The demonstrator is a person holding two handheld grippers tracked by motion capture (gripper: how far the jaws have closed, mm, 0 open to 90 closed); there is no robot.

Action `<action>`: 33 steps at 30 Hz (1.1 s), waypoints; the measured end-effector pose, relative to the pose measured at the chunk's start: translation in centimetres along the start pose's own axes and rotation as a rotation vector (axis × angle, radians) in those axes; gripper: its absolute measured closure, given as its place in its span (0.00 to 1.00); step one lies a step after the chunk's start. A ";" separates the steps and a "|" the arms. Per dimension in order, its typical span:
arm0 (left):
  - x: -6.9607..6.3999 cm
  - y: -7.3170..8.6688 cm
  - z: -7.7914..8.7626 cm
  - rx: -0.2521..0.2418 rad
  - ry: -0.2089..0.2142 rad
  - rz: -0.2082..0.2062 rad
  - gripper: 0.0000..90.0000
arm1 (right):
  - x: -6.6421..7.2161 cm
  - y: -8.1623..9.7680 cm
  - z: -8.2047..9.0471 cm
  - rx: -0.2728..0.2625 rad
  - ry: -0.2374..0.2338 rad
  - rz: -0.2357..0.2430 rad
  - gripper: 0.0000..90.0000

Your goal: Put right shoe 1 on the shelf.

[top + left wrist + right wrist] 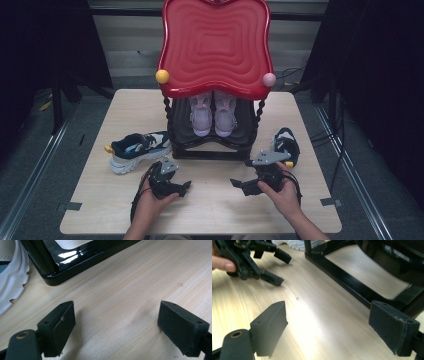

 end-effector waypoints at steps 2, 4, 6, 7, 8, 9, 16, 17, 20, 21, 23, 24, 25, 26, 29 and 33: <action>0.0 0.0 0.0 0.002 -0.003 0.000 0.16 | -0.1 0.6 0.0 0.010 -0.007 0.005 0.16; 0.0 0.0 0.0 0.001 -0.002 0.000 0.16 | -0.2 1.0 0.1 0.016 -0.011 0.006 0.16; 0.0 0.0 0.0 0.000 -0.003 0.002 0.16 | -0.2 1.6 0.1 0.028 -0.016 0.006 0.16; 0.0 0.0 0.0 0.002 -0.003 0.000 0.16 | -0.3 1.9 0.1 0.034 -0.015 0.008 0.16; 0.0 0.0 0.0 0.000 -0.004 -0.001 0.16 | -0.3 2.1 0.1 0.039 -0.018 0.007 0.16; 0.0 0.0 0.0 -0.001 -0.004 0.000 0.16 | -0.4 2.4 0.1 0.044 -0.018 0.008 0.16; 0.0 0.0 0.0 0.001 -0.003 0.002 0.16 | -0.9 4.2 0.1 0.083 -0.024 -0.005 0.16; 0.0 0.0 0.0 0.000 -0.004 0.000 0.16 | -0.9 4.5 0.1 0.087 -0.026 -0.007 0.16; 0.0 0.0 0.0 0.001 -0.003 0.001 0.16 | -1.1 5.2 -0.1 0.100 -0.028 -0.006 0.16; 0.0 0.0 0.0 0.002 -0.002 0.000 0.16 | -1.1 5.4 -0.2 0.107 -0.031 -0.011 0.16; 0.0 0.0 0.0 0.003 -0.002 -0.001 0.16 | -1.2 5.7 -0.3 0.118 -0.031 -0.004 0.16; 0.0 0.0 0.0 0.002 -0.002 0.001 0.16 | -1.2 5.9 -0.4 0.126 -0.034 -0.003 0.16; 0.0 0.0 0.0 0.002 -0.002 0.000 0.16 | -1.2 6.1 -0.5 0.139 -0.037 -0.001 0.16; 0.0 0.0 0.0 0.001 -0.002 0.001 0.16 | -1.3 6.3 -0.6 0.145 -0.028 0.000 0.16; 0.0 0.0 0.0 0.003 -0.001 -0.001 0.16 | -1.5 6.5 -0.7 0.142 -0.023 0.014 0.16; 0.0 0.0 0.0 0.003 0.001 -0.001 0.16 | -1.5 6.6 -0.9 0.139 -0.012 0.051 0.16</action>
Point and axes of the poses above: each handheld gripper's, and its own axes: z roughly backward along the jaws, y roughly out of its underside, x roughly to its left, the point moved 7 cm from there along -z, roughly forward along the jaws, and after that the axes turned 5 degrees about -z, right-handed, at the moved point
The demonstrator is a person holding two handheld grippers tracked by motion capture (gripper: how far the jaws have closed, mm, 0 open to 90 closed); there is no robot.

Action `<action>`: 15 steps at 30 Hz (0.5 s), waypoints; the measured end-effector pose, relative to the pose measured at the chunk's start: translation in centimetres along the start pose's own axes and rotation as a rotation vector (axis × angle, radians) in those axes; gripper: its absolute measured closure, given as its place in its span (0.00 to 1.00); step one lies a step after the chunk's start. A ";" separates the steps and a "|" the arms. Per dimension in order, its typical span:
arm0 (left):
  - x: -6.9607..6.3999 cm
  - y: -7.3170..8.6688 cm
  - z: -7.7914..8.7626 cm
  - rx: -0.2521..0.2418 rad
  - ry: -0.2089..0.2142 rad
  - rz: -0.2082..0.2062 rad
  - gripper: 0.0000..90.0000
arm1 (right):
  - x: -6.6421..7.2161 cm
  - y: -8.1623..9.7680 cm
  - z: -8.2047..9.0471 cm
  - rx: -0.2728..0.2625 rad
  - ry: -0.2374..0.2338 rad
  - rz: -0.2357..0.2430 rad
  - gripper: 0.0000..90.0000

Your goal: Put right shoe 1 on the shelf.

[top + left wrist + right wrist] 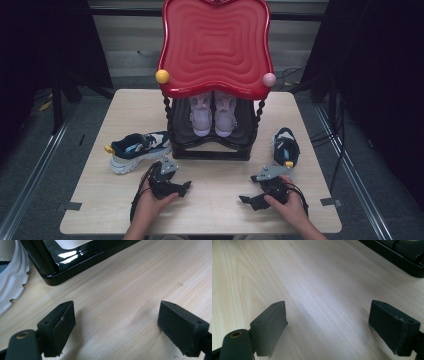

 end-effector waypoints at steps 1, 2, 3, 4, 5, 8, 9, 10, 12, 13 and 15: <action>0.0 0.0 0.0 -0.001 0.000 -0.001 0.16 | 0.0 0.1 -0.1 -0.002 0.012 0.020 0.15; 0.0 0.0 0.0 -0.001 -0.001 -0.001 0.16 | 0.1 0.1 -0.2 0.004 0.026 0.040 0.14; 0.0 0.0 0.0 0.000 0.000 0.001 0.16 | 0.1 0.1 -0.2 0.004 0.026 0.036 0.14; 0.0 0.0 0.0 0.001 0.000 0.001 0.16 | 0.1 0.1 -0.2 0.004 0.026 0.033 0.14; 0.0 0.0 0.0 0.000 0.000 0.001 0.16 | 0.1 0.1 -0.2 0.004 0.026 0.034 0.14; 0.0 0.0 0.0 0.000 -0.004 0.003 0.16 | 0.1 0.1 -0.2 0.003 0.028 0.035 0.13; 0.0 0.0 0.0 0.000 -0.010 0.005 0.15 | 0.1 0.1 -0.3 0.002 0.027 0.037 0.13; 0.0 0.0 0.0 0.000 -0.009 0.005 0.15 | 0.1 0.1 -0.3 0.003 0.029 0.039 0.13; 0.0 0.0 0.0 0.001 -0.003 0.003 0.14 | 0.1 0.1 -0.3 0.003 0.028 0.039 0.13; 0.0 0.0 0.0 0.001 -0.005 0.008 0.14 | 0.1 0.1 -0.3 0.004 0.028 0.037 0.13; 0.0 0.0 0.0 0.006 -0.006 0.008 0.14 | 0.1 0.1 -0.3 0.003 0.026 0.041 0.13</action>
Point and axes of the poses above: each handheld gripper's, and its own axes: z roughly backward along the jaws, y roughly out of its underside, x roughly to its left, the point moved 7 cm from there along -z, roughly forward along the jaws, and after that the axes turned 5 degrees about -z, right-handed, at the moved point
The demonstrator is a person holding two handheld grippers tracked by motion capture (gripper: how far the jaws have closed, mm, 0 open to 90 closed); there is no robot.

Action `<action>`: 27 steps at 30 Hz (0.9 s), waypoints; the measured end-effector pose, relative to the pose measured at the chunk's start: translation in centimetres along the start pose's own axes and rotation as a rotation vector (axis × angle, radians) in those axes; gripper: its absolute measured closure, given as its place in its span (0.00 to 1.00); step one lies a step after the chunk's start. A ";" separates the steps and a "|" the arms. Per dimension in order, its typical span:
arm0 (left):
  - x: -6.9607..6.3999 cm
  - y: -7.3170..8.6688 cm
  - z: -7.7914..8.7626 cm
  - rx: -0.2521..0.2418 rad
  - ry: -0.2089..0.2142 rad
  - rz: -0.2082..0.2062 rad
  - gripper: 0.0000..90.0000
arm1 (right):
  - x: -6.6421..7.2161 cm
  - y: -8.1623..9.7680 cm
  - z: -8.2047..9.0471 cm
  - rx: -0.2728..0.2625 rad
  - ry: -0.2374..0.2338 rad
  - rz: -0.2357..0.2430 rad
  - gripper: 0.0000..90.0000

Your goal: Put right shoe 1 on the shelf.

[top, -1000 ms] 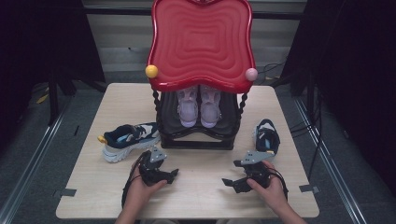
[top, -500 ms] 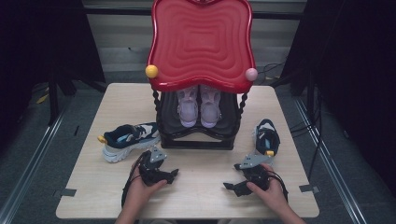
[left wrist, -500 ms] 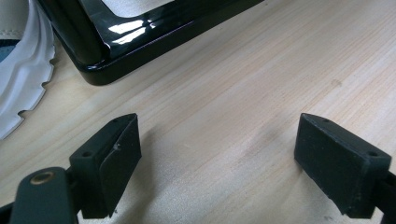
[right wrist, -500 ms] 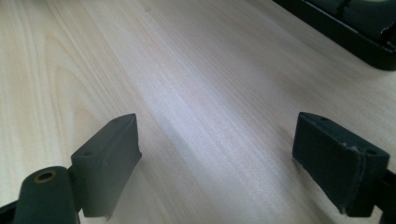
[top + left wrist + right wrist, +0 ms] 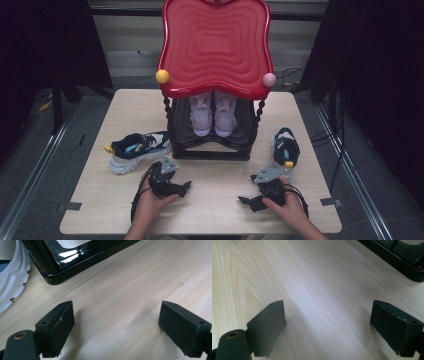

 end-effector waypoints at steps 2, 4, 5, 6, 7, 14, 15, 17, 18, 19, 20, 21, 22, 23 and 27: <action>-0.1 -0.1 0.2 0.012 -0.001 0.003 0.19 | 0.0 0.0 0.0 0.002 -0.005 0.000 0.13; 0.1 0.0 0.4 0.034 -0.007 -0.001 0.21 | -0.1 -0.1 -0.1 0.003 -0.011 0.006 0.13; 0.1 0.0 0.5 0.039 -0.007 0.010 0.21 | -0.1 -0.1 -0.1 0.003 -0.013 0.008 0.13; 0.1 0.1 0.6 0.048 -0.003 0.010 0.21 | -0.1 -0.2 -0.2 0.004 -0.016 0.011 0.13; 0.1 0.1 0.7 0.045 -0.007 0.017 0.21 | -0.2 -0.2 -0.2 0.002 -0.014 0.011 0.13; 0.4 -0.2 1.9 0.092 0.037 0.029 0.20 | -0.2 -0.3 -0.3 0.002 -0.021 0.011 0.13; 0.4 -0.2 2.1 0.106 0.055 0.018 0.20 | -0.2 -0.3 -0.3 0.003 -0.020 0.012 0.13; 0.4 -0.2 2.3 0.121 0.059 0.026 0.20 | -0.2 -0.3 -0.3 0.005 -0.023 0.012 0.13; 0.5 -0.2 2.4 0.127 0.060 0.029 0.20 | -0.3 -0.3 -0.3 0.004 -0.024 0.014 0.13; 0.5 -0.2 2.4 0.136 0.063 0.031 0.20 | -0.3 -0.3 -0.3 0.005 -0.025 0.014 0.13; 0.6 -0.3 2.5 0.140 0.064 0.035 0.20 | -0.2 -0.3 -0.3 0.005 -0.025 0.014 0.13; 0.7 -0.4 2.5 0.146 0.070 0.031 0.20 | -0.2 -0.3 -0.3 0.005 -0.025 0.014 0.13; 0.7 -0.5 2.6 0.147 0.071 0.032 0.20 | -0.2 -0.3 -0.3 0.004 -0.024 0.014 0.13; 0.8 -0.6 2.6 0.147 0.067 0.027 0.20 | -0.2 -0.3 -0.3 0.005 -0.025 0.014 0.13; 1.0 -1.1 2.9 0.141 0.068 0.029 0.20 | -0.2 -0.3 -0.3 0.005 -0.025 0.014 0.13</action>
Point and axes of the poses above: each handheld gripper's, and its own axes: z roughly backward along the jaws, y roughly out of its underside, x roughly to its left, the point moved 7 cm from there along -z, roughly forward along the jaws, and after that the axes turned 5 degrees about -z, right-handed, at the moved point
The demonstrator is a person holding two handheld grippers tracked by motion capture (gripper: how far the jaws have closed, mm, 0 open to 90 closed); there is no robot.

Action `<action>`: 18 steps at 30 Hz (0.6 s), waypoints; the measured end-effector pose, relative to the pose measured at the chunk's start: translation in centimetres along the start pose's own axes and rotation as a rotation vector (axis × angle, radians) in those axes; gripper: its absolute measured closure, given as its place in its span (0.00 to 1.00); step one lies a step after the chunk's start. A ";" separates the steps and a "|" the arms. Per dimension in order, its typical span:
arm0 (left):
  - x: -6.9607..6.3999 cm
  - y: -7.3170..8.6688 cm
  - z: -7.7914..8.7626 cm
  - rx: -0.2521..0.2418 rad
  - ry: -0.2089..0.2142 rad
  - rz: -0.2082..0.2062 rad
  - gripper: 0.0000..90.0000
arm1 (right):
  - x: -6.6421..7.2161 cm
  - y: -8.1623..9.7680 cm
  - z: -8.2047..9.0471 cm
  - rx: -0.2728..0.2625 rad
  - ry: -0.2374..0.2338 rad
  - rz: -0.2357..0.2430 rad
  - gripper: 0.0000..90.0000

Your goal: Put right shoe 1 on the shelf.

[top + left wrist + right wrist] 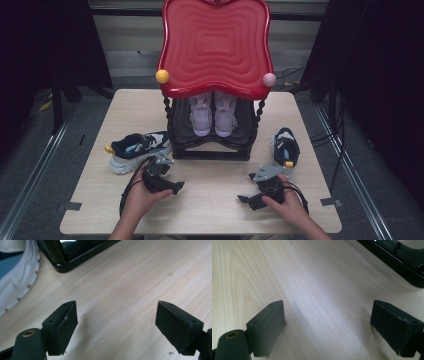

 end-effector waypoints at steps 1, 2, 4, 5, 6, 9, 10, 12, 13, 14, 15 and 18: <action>0.1 -0.1 0.2 0.004 -0.001 0.001 0.20 | 0.0 0.0 0.0 0.000 0.000 0.000 0.13; 0.2 -0.2 0.3 -0.008 -0.004 0.007 0.20 | 0.0 0.0 0.0 0.000 0.000 0.000 0.13; 0.6 -0.4 0.9 -0.015 -0.013 -0.009 0.20 | 0.0 0.0 0.0 0.000 0.000 0.000 0.13; 0.7 -0.6 1.1 -0.029 -0.016 0.000 0.20 | 0.0 0.0 0.0 0.000 0.000 0.000 0.13; 0.9 -0.7 1.5 -0.028 -0.021 -0.010 0.20 | 0.0 0.0 0.0 0.000 0.000 0.000 0.13; 1.7 -1.0 2.4 -0.041 -0.039 -0.008 0.20 | 0.0 0.0 0.0 0.000 0.000 0.000 0.13; 2.0 -1.2 2.7 -0.050 -0.042 -0.009 0.20 | 0.0 0.0 0.0 0.000 0.000 0.000 0.13; 2.6 -1.4 3.3 -0.059 -0.054 -0.008 0.21 | 0.0 0.0 0.0 -0.001 -0.001 0.000 0.13; 3.0 -1.5 3.6 -0.063 -0.066 -0.017 0.21 | 0.0 0.0 0.0 0.000 0.001 0.000 0.13; 3.3 -1.6 3.9 -0.071 -0.076 -0.019 0.21 | 0.0 0.0 0.0 0.000 0.001 0.001 0.13; 3.6 -1.7 4.1 -0.079 -0.079 -0.011 0.21 | 0.0 0.0 0.0 0.000 0.001 0.000 0.13; 4.6 -1.9 4.8 -0.087 -0.108 -0.005 0.21 | 0.0 0.0 0.0 0.000 0.000 0.000 0.13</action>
Point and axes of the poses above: each handheld gripper's, and its own axes: z roughly backward along the jaws, y roughly out of its underside, x roughly to its left, the point moved 7 cm from there along -z, roughly forward along the jaws, and after that the axes turned 5 degrees about -z, right-handed, at the moved point
